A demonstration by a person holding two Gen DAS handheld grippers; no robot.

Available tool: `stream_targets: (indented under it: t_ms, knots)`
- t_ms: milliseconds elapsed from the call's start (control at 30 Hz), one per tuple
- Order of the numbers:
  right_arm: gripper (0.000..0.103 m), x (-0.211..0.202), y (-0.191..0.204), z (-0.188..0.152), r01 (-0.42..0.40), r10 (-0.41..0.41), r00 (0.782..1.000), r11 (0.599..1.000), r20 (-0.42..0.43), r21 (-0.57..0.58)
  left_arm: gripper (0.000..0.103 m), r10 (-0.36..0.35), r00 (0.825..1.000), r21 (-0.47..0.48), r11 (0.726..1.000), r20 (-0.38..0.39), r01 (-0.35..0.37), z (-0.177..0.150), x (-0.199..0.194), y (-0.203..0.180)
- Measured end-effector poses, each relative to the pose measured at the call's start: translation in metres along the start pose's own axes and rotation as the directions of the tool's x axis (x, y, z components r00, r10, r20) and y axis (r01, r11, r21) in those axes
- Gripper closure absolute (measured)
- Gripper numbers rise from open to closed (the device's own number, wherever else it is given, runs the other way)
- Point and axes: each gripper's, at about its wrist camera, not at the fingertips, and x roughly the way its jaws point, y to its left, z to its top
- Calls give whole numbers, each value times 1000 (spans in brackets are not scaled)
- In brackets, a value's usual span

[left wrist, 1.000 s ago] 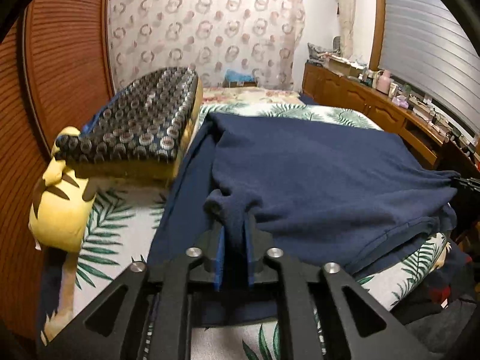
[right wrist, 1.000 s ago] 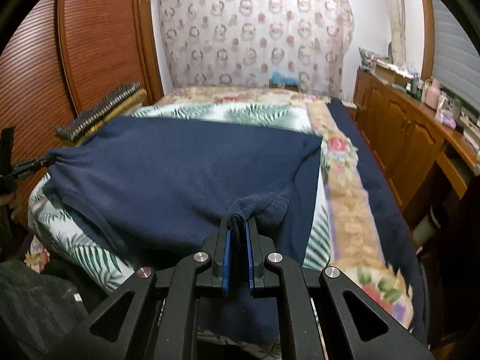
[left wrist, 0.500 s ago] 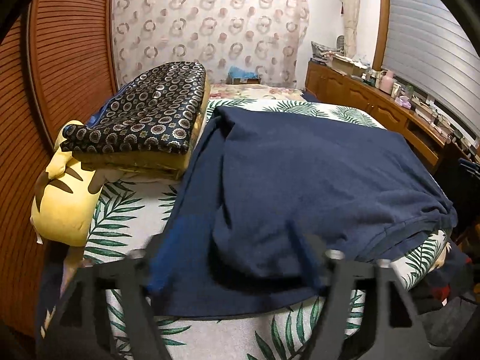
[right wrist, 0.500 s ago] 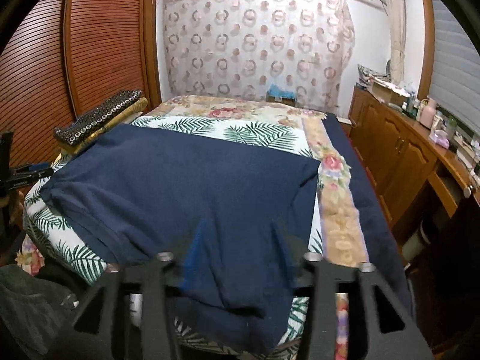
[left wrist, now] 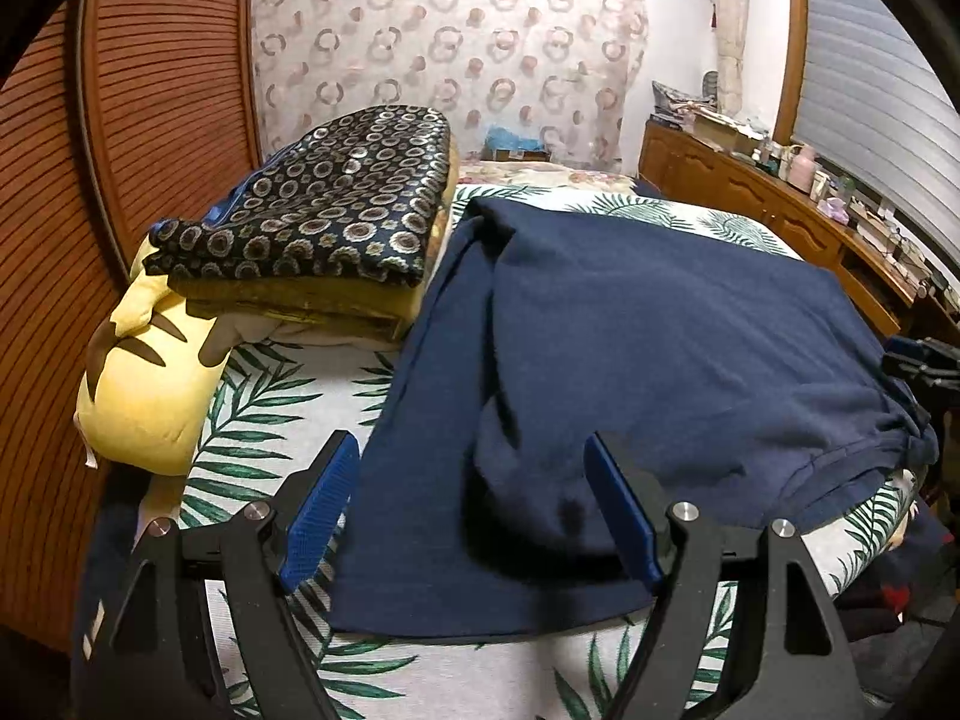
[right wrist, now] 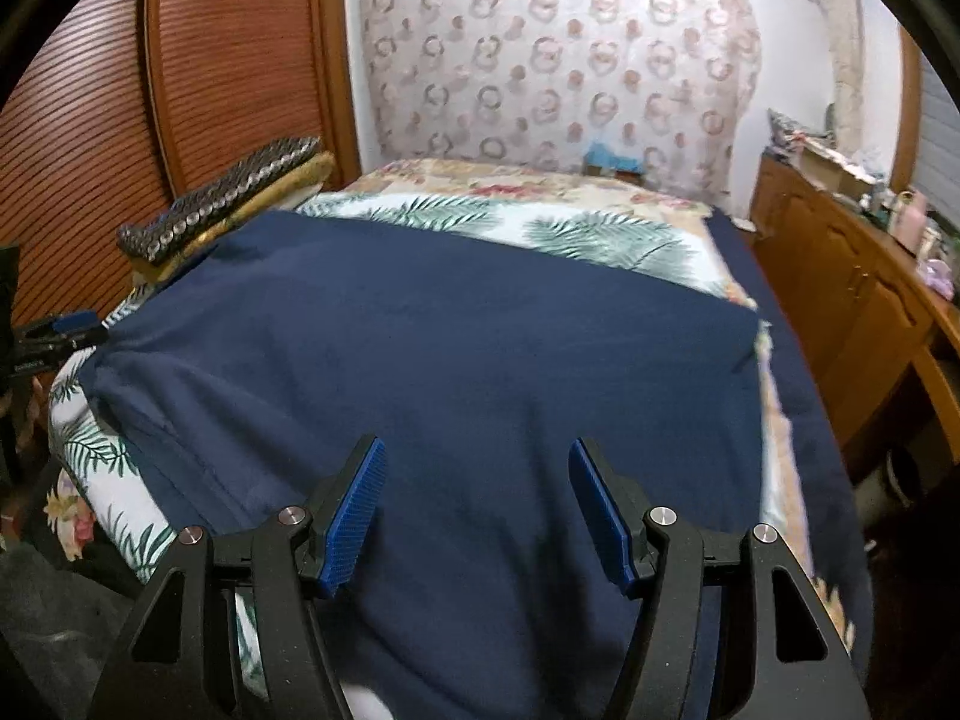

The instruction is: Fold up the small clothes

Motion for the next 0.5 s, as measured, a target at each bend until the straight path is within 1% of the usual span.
stream_targets:
  t_ms: [100, 167, 267, 367, 500]
  knots:
    - [38, 22, 2, 5, -29, 28, 999, 1000, -29, -8, 25, -3, 1000, -13, 1000, -12, 2, -2, 4, 4]
    - [38, 37, 4, 12, -28, 26, 998, 999, -55, -20, 25, -2, 1000, -15, 1000, -24, 1, -3, 8, 6]
    - [38, 49, 13, 17, -32, 28, 997, 998, -73, -58, 25, -4, 999, -17, 1000, -41, 3, -4, 13, 10]
    - [38, 52, 20, 15, -28, 21, 995, 997, -95, -74, 25, -7, 998, -16, 1000, -61, 6, -7, 18, 12]
    - [36, 48, 17, 14, -26, 19, 996, 997, -87, -79, 25, -18, 997, -29, 999, -76, 16, -8, 23, 15]
